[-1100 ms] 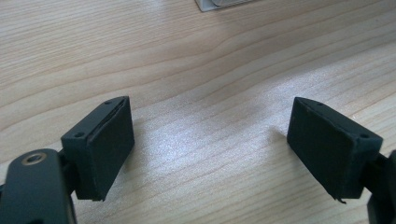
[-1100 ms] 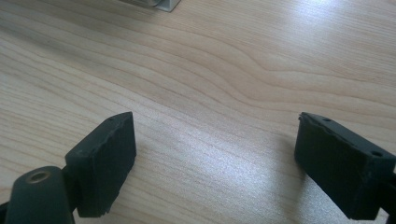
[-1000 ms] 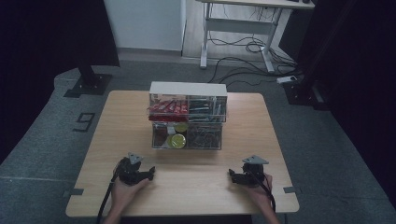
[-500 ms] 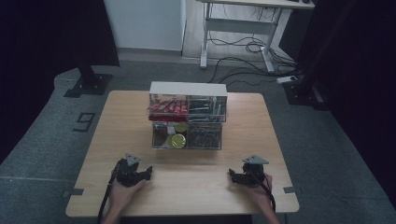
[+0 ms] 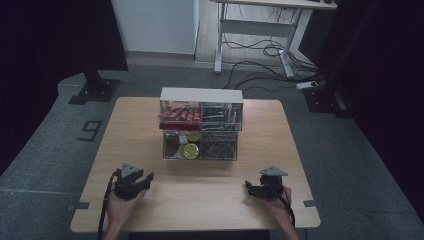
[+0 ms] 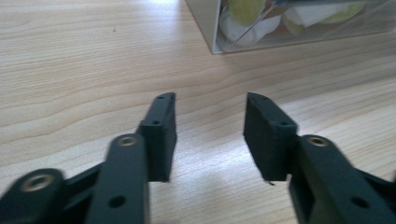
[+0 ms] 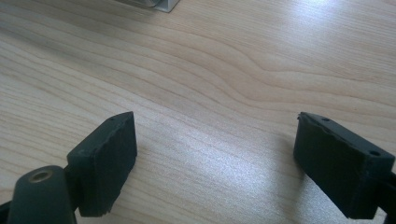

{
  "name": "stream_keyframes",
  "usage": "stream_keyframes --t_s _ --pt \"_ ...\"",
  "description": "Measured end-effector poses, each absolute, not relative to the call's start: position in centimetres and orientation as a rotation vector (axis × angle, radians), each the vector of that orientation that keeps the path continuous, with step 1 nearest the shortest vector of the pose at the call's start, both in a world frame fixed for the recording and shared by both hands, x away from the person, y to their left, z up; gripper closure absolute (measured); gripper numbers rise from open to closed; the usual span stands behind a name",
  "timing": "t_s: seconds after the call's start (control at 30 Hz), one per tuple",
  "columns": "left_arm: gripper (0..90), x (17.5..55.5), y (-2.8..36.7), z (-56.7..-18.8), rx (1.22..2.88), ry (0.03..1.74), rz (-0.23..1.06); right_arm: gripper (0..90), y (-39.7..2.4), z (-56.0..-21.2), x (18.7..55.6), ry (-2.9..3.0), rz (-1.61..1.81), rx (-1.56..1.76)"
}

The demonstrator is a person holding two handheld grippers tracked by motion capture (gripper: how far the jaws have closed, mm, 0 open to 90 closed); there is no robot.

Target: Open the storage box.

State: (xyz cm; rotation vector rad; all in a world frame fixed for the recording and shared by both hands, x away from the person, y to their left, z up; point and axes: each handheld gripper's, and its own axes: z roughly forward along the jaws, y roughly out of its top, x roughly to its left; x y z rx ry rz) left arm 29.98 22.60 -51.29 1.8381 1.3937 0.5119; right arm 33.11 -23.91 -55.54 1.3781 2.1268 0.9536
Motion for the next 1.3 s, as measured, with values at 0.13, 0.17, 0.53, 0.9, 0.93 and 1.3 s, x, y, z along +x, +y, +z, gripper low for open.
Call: stream_keyframes --t_s 0.13,0.17,0.53,0.9,0.93,1.3 --pt "67.6 29.5 22.7 -50.6 1.809 1.375 0.502 13.3 -23.9 -55.5 33.1 2.127 0.953 1.378" --pt "69.7 29.4 22.7 -50.4 1.800 1.370 0.511 13.3 -23.9 -55.5 33.1 2.127 0.953 1.378" --pt "90.0 27.8 23.5 -47.8 1.729 1.302 0.552 13.3 -23.9 -55.5 33.1 2.126 0.953 1.378" --pt "90.0 26.7 22.9 -45.8 1.712 1.240 0.568 13.4 -23.9 -55.5 33.1 2.125 0.953 1.380" --pt "90.0 26.7 23.0 -45.8 1.710 1.239 0.566 13.4 -23.9 -55.5 33.1 2.125 0.953 1.380" --pt "90.0 26.4 22.6 -45.0 1.704 1.210 0.547 13.6 -23.9 -55.5 33.1 2.123 0.953 1.380"
